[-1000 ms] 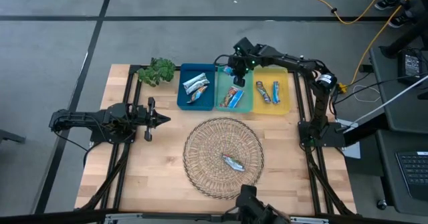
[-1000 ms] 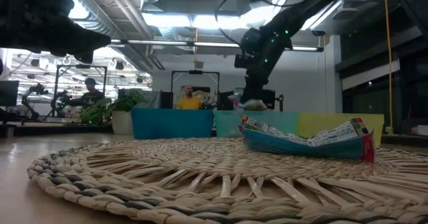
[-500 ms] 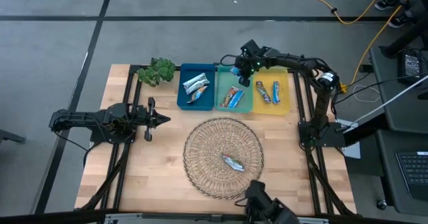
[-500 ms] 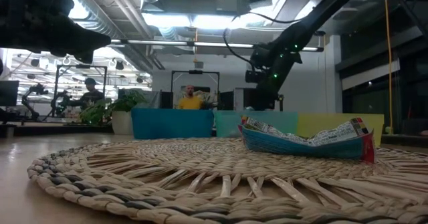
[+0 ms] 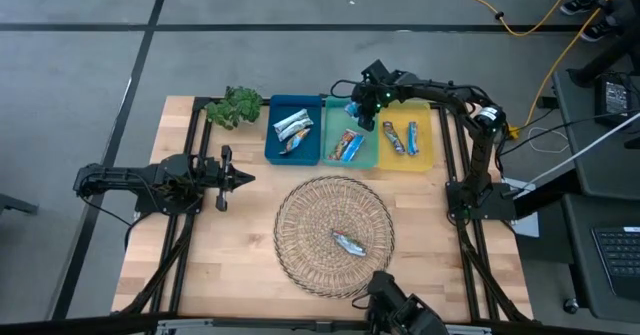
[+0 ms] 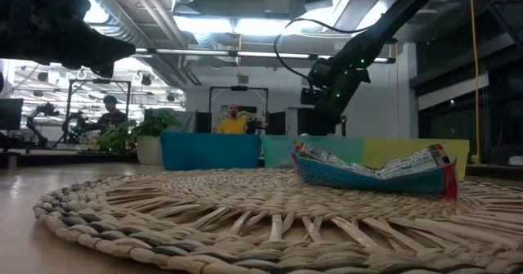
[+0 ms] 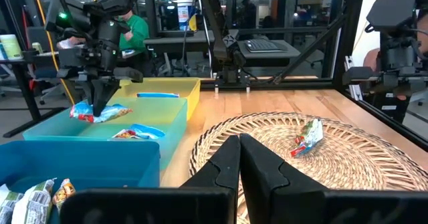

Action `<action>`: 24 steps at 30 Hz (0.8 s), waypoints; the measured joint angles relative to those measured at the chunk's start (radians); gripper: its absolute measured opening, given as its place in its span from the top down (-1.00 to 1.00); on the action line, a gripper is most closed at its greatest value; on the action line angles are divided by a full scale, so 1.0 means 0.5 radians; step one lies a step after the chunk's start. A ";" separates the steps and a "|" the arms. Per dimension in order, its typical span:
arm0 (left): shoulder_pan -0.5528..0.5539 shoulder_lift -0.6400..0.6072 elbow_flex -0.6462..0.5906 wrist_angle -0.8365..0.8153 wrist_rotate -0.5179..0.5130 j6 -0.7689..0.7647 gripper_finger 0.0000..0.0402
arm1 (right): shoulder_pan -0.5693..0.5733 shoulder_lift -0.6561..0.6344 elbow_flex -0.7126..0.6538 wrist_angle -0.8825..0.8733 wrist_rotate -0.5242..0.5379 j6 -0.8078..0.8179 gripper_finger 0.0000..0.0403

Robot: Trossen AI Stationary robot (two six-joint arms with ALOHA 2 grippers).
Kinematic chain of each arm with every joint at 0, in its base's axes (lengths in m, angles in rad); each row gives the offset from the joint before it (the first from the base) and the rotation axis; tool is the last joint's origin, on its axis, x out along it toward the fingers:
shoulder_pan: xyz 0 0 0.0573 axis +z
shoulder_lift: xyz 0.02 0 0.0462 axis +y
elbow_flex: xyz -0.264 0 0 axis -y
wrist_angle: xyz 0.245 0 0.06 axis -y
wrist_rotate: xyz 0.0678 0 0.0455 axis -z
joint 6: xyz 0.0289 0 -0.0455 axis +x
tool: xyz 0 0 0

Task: Pick and place Granola Bars by type
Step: Put the orange granola bar into the green bin

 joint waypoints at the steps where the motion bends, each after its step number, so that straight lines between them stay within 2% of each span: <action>1: 0.001 0.000 0.000 0.000 0.000 0.000 0.98 | 0.000 0.004 0.000 0.008 -0.002 0.003 0.90; 11: 0.001 -0.001 0.000 0.000 -0.002 0.000 0.98 | 0.000 0.082 0.000 -0.007 -0.021 0.030 0.87; 24: 0.000 -0.001 0.001 0.000 -0.003 0.000 0.98 | 0.000 0.091 0.004 0.001 -0.034 0.093 0.44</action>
